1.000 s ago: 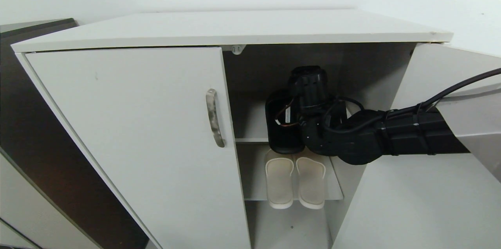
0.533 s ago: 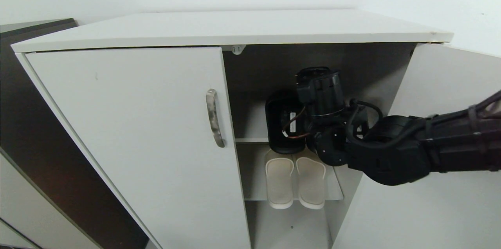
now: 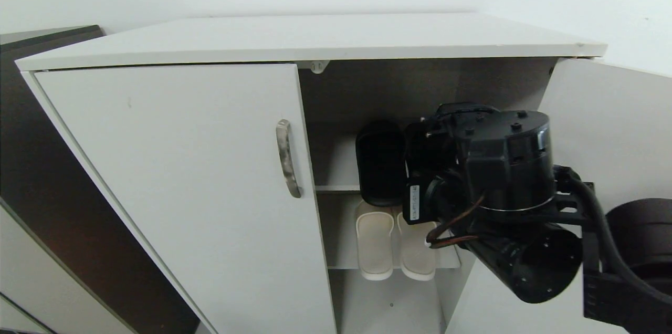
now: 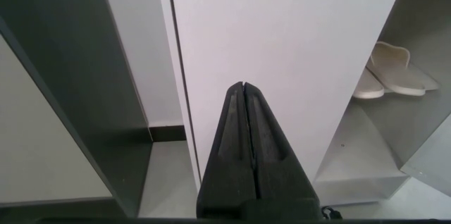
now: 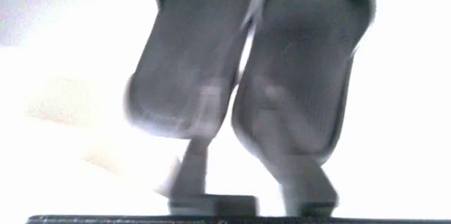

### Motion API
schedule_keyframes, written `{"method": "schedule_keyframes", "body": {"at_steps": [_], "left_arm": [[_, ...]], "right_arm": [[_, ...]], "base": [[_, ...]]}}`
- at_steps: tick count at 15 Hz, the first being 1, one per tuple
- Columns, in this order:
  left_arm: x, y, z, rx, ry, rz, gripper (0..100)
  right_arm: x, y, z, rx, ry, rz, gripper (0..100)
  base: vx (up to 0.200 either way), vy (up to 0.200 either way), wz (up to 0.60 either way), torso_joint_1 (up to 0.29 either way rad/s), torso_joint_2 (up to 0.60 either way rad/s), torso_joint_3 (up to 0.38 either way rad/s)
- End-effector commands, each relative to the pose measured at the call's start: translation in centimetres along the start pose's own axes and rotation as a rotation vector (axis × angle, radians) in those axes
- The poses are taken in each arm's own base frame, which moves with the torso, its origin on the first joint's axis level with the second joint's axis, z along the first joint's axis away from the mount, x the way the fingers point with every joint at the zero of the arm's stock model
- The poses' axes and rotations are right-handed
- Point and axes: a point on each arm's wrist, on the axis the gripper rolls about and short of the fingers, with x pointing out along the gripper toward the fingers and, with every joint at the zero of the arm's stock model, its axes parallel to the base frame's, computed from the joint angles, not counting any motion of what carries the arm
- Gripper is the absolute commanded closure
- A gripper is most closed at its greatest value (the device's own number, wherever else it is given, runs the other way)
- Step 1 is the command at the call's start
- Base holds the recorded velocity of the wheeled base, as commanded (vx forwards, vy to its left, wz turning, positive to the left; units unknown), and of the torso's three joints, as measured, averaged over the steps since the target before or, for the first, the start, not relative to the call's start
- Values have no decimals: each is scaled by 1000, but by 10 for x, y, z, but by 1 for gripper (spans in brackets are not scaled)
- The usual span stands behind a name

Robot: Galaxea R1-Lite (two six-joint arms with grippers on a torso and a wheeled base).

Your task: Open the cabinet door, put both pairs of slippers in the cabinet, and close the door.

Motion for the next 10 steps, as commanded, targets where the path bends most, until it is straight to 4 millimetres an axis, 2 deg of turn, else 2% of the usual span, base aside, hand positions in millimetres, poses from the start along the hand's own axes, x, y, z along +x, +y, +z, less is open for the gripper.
{"method": "schedule_keyframes", "body": {"at_steps": [1, 10], "left_arm": [[0, 0, 0, -2, -1, 2, 100], [0, 0, 0, -1, 1, 2, 100]], "right_arm": [[-15, -6, 6, 13, -17, 26, 100], [-9, -3, -10, -27, 24, 21, 100]], "base": [[0, 0, 0, 0, 0, 0], [0, 0, 0, 0, 0, 0]]}}
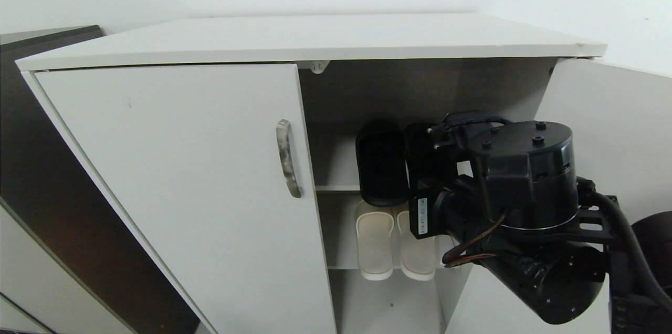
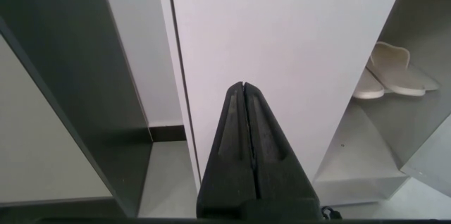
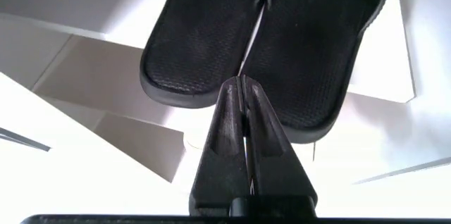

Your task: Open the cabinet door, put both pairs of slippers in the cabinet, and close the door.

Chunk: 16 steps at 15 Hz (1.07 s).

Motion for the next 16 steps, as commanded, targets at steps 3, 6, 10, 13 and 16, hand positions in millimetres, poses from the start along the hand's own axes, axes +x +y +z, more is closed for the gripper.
{"method": "schedule_keyframes", "body": {"at_steps": [3, 6, 10, 13, 16], "left_arm": [[0, 0, 0, 0, -1, -1, 100], [0, 0, 0, 0, 1, -1, 100], [0, 0, 0, 0, -1, -1, 100], [0, 0, 0, 0, 1, -1, 100], [0, 0, 0, 0, 1, -1, 100]], "right_arm": [[2, 1, -5, -13, 13, -1, 100], [1, 0, -4, -13, 13, -1, 100], [0, -1, -6, -12, 14, -1, 100], [-1, -5, -9, -19, 25, -2, 100], [-1, -4, -9, -20, 27, 5, 100]], "base": [[-67, 0, 0, 1, -1, 2], [-200, 0, 0, 7, 4, 1], [-200, 0, 0, -1, 1, 4], [-200, 0, 0, -1, -1, 4], [-200, 0, 0, 1, 2, 4]]}}
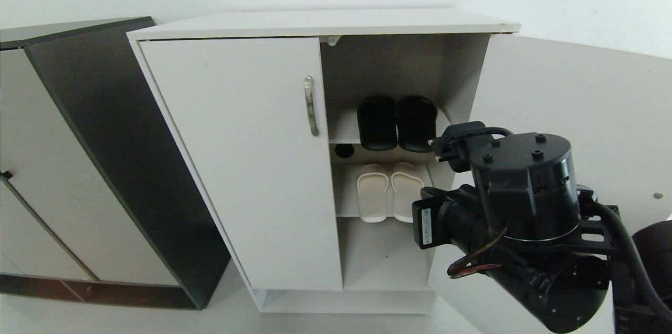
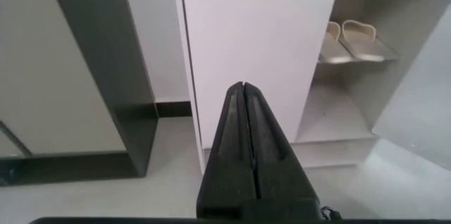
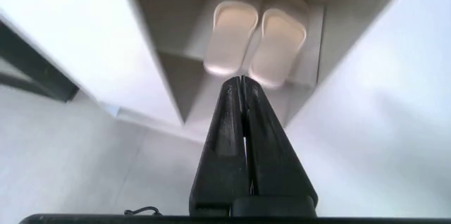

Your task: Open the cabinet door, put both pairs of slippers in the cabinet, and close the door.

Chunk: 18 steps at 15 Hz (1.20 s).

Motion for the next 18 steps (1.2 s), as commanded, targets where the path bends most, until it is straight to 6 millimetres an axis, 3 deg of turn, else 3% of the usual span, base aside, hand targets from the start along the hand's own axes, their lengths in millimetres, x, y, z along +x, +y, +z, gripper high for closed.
{"method": "schedule_keyframes", "body": {"at_steps": [1, 5, 18], "left_arm": [[0, 0, 0, 0, 0, 1, 100], [0, 0, 0, 0, 0, 1, 100], [0, 0, 0, 0, 0, 1, 100]], "right_arm": [[1, -1, -1, -2, 3, -4, 100], [3, -5, -1, -15, 6, -18, 100], [4, -6, -7, -35, 15, -22, 100]], "base": [[-200, 0, 0, -2, 2, 7], [-200, 0, 0, 1, 4, 5], [0, 0, 0, 0, 0, 0]]}}
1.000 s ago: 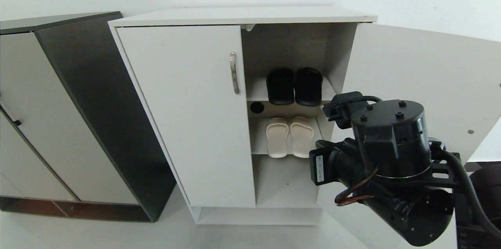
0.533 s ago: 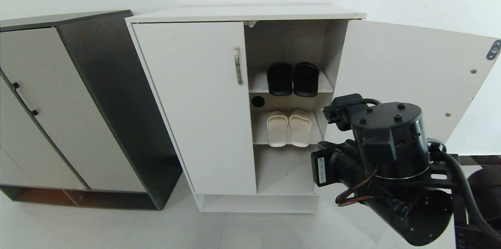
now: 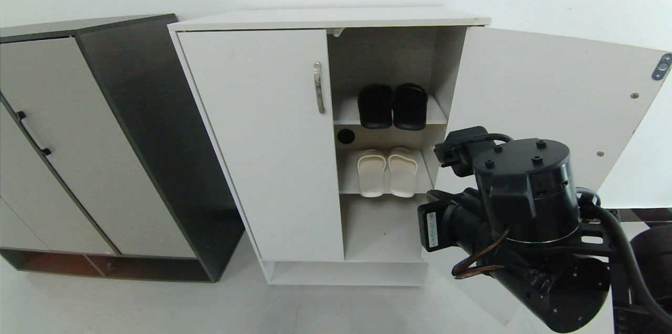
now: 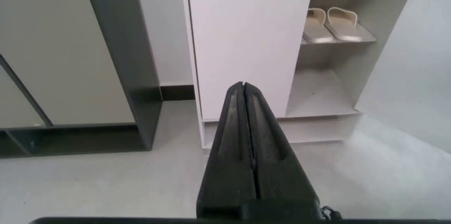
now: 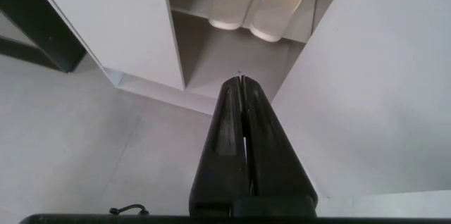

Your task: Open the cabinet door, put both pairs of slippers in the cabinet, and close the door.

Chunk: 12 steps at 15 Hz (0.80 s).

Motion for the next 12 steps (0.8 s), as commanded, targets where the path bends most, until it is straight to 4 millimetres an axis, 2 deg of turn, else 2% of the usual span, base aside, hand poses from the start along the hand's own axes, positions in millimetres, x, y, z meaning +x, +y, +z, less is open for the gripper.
{"method": "schedule_keyframes", "body": {"at_steps": [1, 6, 10, 12], "left_arm": [[0, 0, 0, 0, 0, 1, 100], [0, 0, 0, 0, -1, 1, 100], [0, 0, 0, 2, 0, 1, 100], [0, 0, 0, 2, 0, 1, 100]], "right_arm": [[1, 1, -1, -2, 3, 0, 100], [1, 1, -1, 0, 0, 0, 100], [0, 1, 0, 0, -2, 1, 100], [0, 1, 0, 0, -2, 1, 100]], "base": [[0, 0, 0, 0, 0, 0], [0, 0, 0, 0, 0, 0], [0, 0, 0, 19, -199, -290], [0, 0, 0, 51, -530, -364]]}}
